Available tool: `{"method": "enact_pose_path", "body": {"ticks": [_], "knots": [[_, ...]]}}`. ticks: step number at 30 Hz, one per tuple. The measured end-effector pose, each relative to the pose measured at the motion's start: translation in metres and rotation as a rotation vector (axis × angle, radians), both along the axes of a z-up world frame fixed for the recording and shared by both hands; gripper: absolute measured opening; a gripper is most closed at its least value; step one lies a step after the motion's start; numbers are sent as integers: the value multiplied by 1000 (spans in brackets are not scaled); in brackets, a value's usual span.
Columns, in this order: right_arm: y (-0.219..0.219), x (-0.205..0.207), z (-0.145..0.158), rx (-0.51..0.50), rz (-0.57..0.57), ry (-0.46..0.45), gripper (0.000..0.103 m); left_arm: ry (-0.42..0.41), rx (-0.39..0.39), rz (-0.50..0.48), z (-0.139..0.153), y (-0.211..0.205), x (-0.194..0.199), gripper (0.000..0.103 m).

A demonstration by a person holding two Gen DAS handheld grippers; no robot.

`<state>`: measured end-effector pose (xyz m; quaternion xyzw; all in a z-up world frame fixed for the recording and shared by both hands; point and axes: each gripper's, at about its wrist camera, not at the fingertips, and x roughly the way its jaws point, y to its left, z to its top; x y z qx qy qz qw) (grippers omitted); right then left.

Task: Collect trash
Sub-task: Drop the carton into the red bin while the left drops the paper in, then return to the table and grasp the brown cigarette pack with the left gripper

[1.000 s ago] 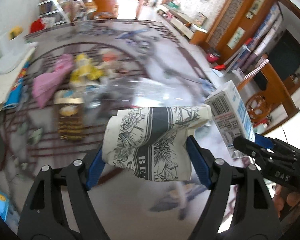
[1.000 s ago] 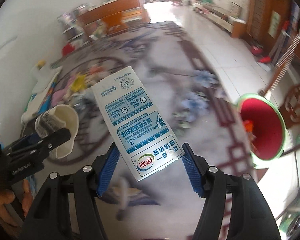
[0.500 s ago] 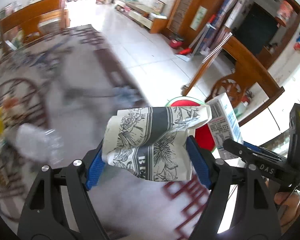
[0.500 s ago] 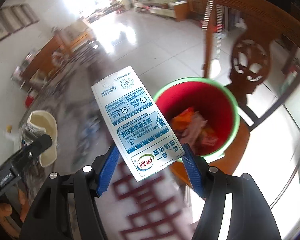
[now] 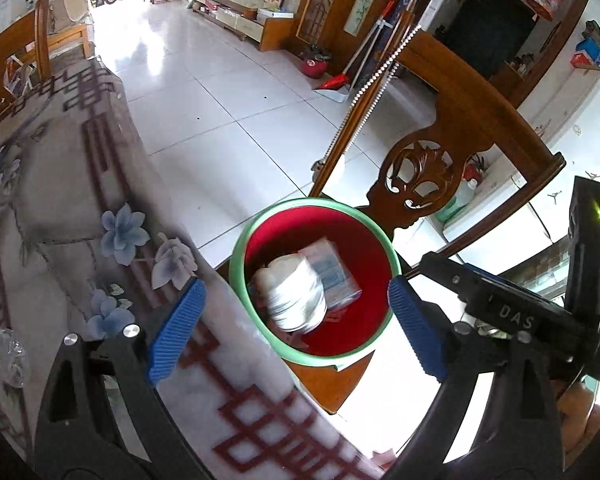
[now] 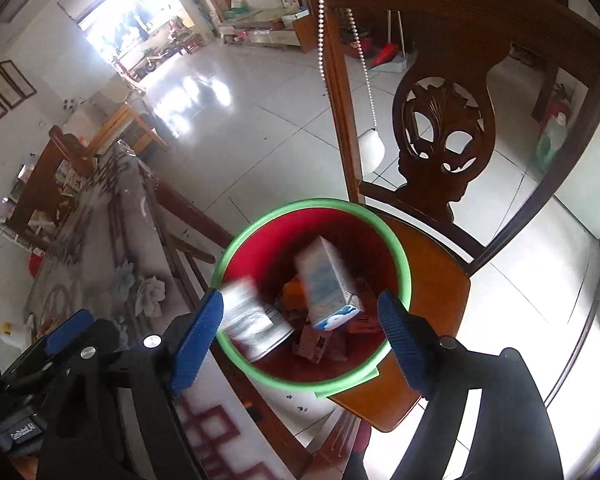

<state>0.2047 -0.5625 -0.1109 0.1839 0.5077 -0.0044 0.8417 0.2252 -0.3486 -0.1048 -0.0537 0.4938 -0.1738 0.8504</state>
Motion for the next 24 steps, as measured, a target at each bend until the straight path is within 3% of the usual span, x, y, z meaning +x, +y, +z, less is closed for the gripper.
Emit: {"method": "enact_pose_path", "body": {"ticks": [5, 10, 13, 19, 24], "knots": [[9, -1, -4, -16, 44, 2, 78, -8, 10, 96, 1, 34, -8, 90], [35, -4, -10, -43, 128, 7, 78, -16, 75, 244, -3, 100, -27, 90], [51, -6, -13, -39, 167, 19, 78, -21, 147, 379, -6, 159, -42, 90], [85, -15, -19, -35, 217, 43, 79, 34, 263, 745, -21, 304, -88, 90], [116, -22, -20, -45, 251, 47, 79, 119, 309, 854, -44, 371, -118, 90]]}}
